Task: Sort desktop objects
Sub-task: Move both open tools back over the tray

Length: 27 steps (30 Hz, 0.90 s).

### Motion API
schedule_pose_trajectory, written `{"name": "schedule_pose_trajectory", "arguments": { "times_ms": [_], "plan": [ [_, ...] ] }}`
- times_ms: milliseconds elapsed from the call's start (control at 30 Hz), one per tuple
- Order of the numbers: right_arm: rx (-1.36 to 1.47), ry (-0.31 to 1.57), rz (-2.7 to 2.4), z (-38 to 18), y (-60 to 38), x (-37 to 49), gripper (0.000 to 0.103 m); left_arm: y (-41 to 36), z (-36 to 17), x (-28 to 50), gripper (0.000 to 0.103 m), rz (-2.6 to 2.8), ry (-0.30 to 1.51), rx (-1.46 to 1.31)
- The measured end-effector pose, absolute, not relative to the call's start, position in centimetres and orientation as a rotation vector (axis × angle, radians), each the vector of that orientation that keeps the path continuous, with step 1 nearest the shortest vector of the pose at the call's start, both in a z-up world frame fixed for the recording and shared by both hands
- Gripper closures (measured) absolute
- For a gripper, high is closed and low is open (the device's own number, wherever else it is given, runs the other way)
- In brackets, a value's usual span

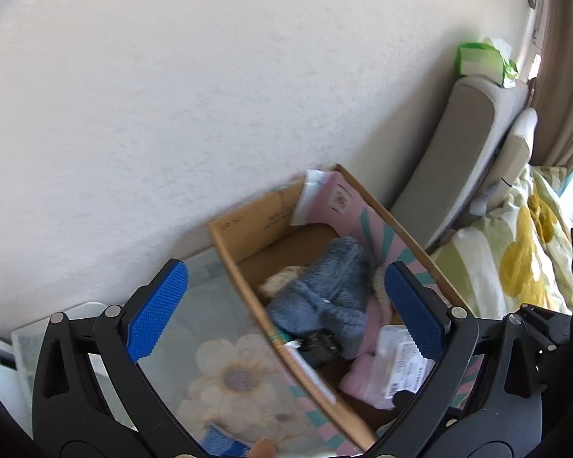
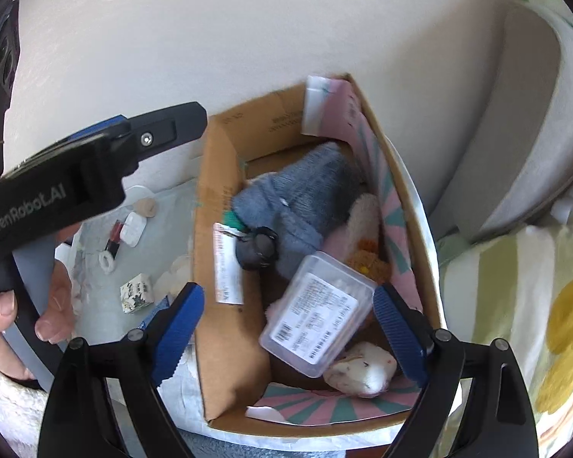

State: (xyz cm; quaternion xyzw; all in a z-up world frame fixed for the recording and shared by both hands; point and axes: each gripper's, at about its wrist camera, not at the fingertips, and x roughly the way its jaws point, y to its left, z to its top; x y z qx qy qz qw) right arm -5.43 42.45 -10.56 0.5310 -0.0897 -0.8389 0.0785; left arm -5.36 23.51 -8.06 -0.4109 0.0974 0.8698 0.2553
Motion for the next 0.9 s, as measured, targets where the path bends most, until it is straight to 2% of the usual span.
{"name": "schedule_pose_trajectory", "arguments": {
  "times_ms": [200, 567, 900],
  "plan": [
    [1.462, -0.105, -2.658, -6.7, 40.1, -5.0, 0.015, 19.1, -5.8, -5.1, 0.000, 2.426, 0.195, -1.079],
    [1.397, -0.182, -2.637, -4.9, 36.8, -6.1, 0.015, 6.9, -2.1, -4.4, 0.001, 2.607, 0.001, -1.048],
    [1.267, 0.029, -2.577, -3.5, 29.9, -5.7, 0.015, -1.5, -1.7, -2.4, 0.000, 2.725, -0.088, -1.097]
  ]
}}
